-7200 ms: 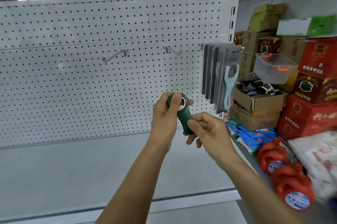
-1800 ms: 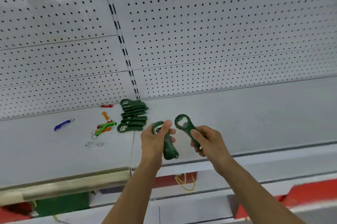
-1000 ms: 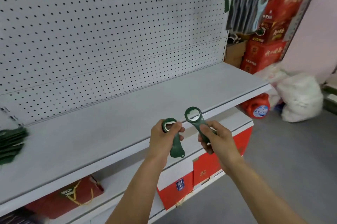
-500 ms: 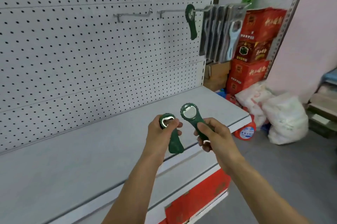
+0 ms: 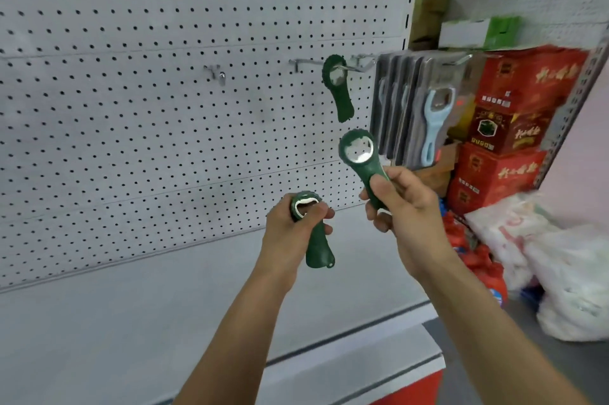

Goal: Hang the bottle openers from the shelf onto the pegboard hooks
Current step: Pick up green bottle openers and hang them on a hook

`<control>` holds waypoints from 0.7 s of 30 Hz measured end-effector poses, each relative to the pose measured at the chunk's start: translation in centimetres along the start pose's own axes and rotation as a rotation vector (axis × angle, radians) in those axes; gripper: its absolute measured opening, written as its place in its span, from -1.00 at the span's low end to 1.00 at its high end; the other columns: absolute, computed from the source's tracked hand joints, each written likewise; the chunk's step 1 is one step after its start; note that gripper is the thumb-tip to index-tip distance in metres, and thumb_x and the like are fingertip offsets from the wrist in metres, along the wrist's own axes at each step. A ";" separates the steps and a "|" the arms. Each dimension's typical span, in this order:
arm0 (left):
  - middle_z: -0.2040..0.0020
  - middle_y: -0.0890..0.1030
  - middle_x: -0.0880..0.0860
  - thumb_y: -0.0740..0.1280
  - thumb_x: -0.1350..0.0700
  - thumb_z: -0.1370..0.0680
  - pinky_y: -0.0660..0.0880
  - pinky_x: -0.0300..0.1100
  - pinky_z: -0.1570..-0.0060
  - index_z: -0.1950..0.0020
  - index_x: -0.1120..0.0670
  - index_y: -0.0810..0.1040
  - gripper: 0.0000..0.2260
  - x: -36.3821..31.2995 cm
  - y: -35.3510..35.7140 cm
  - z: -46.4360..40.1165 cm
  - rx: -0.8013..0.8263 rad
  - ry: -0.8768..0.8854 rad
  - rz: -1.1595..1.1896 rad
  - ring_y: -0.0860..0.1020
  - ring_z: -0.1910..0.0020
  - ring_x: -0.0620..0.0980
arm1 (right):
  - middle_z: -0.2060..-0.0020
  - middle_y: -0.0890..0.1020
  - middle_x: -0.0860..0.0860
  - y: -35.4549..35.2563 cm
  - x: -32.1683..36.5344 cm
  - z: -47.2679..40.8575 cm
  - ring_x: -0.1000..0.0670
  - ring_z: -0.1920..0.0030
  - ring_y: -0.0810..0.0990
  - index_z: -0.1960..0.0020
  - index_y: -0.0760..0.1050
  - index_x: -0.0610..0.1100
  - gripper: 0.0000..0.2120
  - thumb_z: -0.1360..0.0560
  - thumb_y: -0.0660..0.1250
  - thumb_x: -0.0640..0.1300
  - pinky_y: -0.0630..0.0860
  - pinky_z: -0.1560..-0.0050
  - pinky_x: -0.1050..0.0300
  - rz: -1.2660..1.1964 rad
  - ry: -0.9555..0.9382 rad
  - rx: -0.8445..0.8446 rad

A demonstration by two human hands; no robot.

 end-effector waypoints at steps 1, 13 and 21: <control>0.14 0.72 0.03 0.38 0.16 -0.54 0.57 -0.18 0.22 -0.10 0.12 0.52 -0.84 -0.5 0.3 -0.2 -0.017 0.015 0.005 0.65 0.28 -0.03 | 0.30 0.60 -0.03 -0.1 0.6 -0.8 0.00 0.39 0.45 0.01 0.52 -0.14 -0.94 -0.58 0.27 -0.21 0.30 0.45 0.20 -0.006 -0.018 0.014; 0.13 0.72 0.04 0.38 0.17 -0.55 0.56 -0.27 0.31 -0.11 0.13 0.53 -0.85 -3.5 3.3 0.2 -0.239 0.123 0.046 0.64 0.31 -0.05 | 0.32 0.62 -0.02 -1.1 7.2 -7.6 0.00 0.40 0.45 0.05 0.51 -0.07 -0.93 -0.57 0.28 -0.21 0.35 0.46 0.26 -0.081 -0.239 0.171; 0.14 0.72 0.04 0.37 0.17 -0.55 0.57 -0.22 0.27 -0.09 0.12 0.53 -0.86 -3.9 4.0 0.0 -0.311 0.145 0.034 0.64 0.30 -0.04 | 0.32 0.61 -0.08 -0.8 5.9 -9.8 0.01 0.44 0.44 0.09 0.53 -0.09 -0.91 -0.56 0.28 -0.22 0.37 0.47 0.28 -0.015 -0.162 0.229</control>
Point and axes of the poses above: each hand's wrist, its own z-axis away from the middle knuckle, its own y-axis out of the palm, x = y × z, the point moved 5 cm from there along -z, towards the middle knuckle
